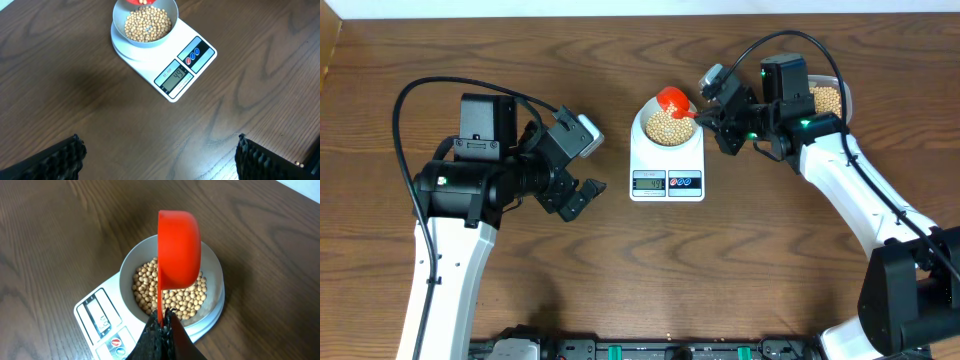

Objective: Scoop item into bowl and weigh 50g on scale
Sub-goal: 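Tip the red scoop over the bowl with the right gripper to empty it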

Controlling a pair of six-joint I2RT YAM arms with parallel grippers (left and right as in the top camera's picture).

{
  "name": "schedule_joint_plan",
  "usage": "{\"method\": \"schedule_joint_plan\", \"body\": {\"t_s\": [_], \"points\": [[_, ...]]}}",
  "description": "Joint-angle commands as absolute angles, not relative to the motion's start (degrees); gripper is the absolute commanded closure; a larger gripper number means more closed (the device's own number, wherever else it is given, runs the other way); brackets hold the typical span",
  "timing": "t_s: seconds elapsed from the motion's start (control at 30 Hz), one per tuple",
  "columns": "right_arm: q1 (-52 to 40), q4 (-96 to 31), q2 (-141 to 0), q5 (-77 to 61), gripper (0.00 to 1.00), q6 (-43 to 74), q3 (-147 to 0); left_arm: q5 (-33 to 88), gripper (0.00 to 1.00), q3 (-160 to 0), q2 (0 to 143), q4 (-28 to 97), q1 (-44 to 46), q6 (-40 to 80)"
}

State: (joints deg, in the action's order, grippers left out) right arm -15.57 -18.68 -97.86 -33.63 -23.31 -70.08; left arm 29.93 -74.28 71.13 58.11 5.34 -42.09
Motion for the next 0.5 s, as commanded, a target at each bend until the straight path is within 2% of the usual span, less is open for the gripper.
{"method": "schedule_joint_plan", "body": {"t_s": [0.0, 0.47], "points": [[-16.1, -18.68, -96.57, -33.26, 0.99, -24.99, -71.22, 30.85, 0.02, -75.24, 70.72, 58.24, 5.1, -42.61], [-17.74, -19.09, -96.57, -31.2, 0.99, -26.85, -71.22, 30.85, 0.02, -75.24, 70.72, 58.24, 5.1, -42.61]]}}
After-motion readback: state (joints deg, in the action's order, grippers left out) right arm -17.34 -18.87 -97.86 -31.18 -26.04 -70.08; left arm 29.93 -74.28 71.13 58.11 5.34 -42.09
